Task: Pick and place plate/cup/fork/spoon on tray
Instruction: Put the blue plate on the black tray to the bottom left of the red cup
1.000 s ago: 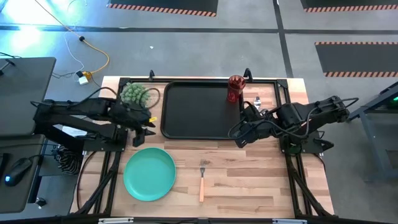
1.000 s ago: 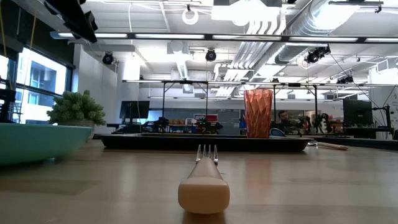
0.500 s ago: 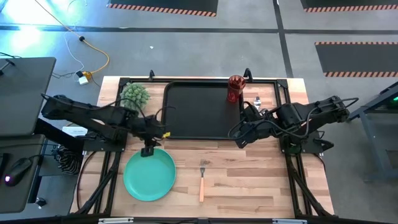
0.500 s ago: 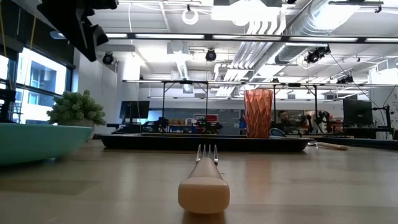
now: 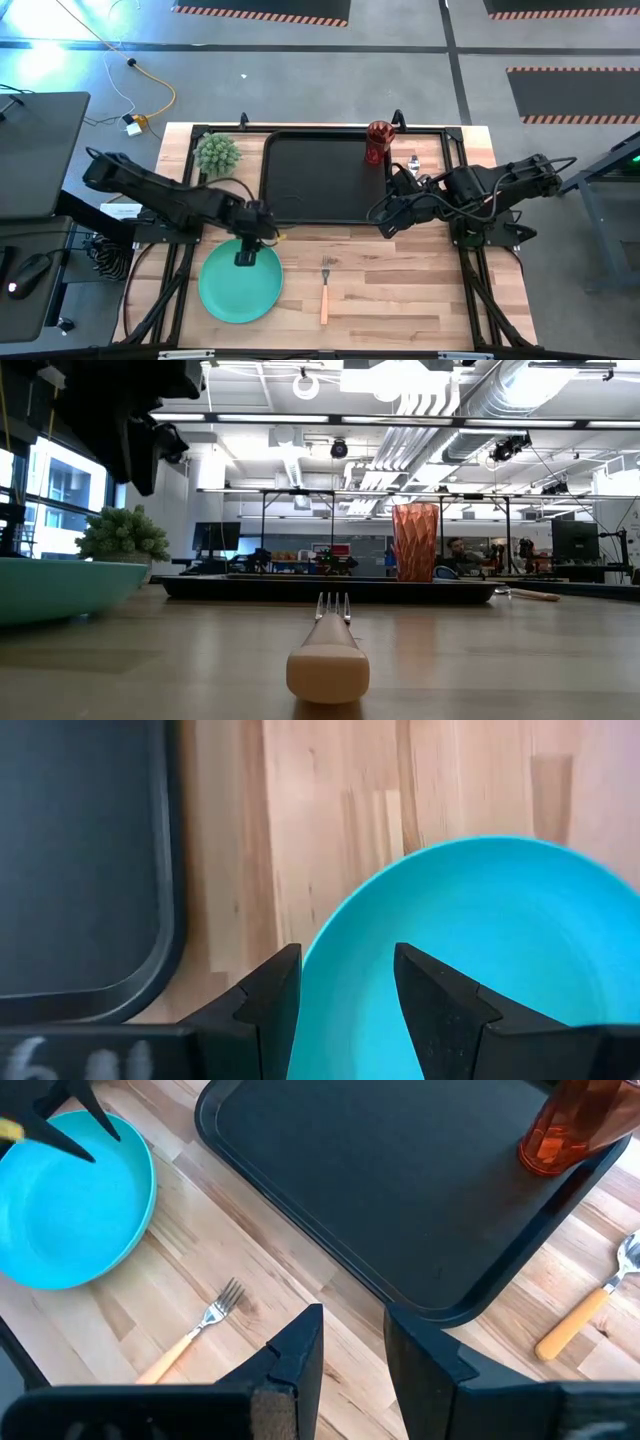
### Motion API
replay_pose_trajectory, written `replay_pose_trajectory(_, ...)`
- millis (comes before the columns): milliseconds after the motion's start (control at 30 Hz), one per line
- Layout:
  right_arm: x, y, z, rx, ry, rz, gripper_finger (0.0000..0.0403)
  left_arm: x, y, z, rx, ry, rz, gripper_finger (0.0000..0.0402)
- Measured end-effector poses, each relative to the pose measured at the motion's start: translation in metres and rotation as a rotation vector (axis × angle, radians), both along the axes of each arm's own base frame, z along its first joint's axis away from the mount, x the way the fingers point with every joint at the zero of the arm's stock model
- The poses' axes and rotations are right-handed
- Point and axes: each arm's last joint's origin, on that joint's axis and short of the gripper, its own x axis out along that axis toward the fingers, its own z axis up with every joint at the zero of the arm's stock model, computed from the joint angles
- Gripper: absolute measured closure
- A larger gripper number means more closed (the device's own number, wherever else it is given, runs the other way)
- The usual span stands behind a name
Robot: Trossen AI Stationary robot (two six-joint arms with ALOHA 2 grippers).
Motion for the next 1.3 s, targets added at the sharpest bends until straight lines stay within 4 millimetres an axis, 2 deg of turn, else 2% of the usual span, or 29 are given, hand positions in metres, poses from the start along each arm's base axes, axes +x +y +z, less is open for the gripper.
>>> replay_pose_trajectory(333,0.000,0.000,0.000,-0.001,0.000,0.000,0.0304,0.013,-0.005,-0.028,0.063,0.112,-0.021,0.0248)
replay_pose_trajectory(700,0.000,0.000,0.000,-0.001,-0.001,0.000,0.0304,0.020,-0.007,-0.047,0.102,0.188,-0.059,0.0248)
replay_pose_trajectory(967,0.000,0.000,0.000,-0.002,-0.001,-0.001,0.0304,0.024,-0.006,-0.057,0.159,0.217,-0.048,0.0248)
replay_pose_trajectory(1300,0.000,0.000,0.000,-0.003,-0.001,-0.001,0.0304,0.027,-0.007,-0.059,0.171,0.188,-0.113,0.0248)
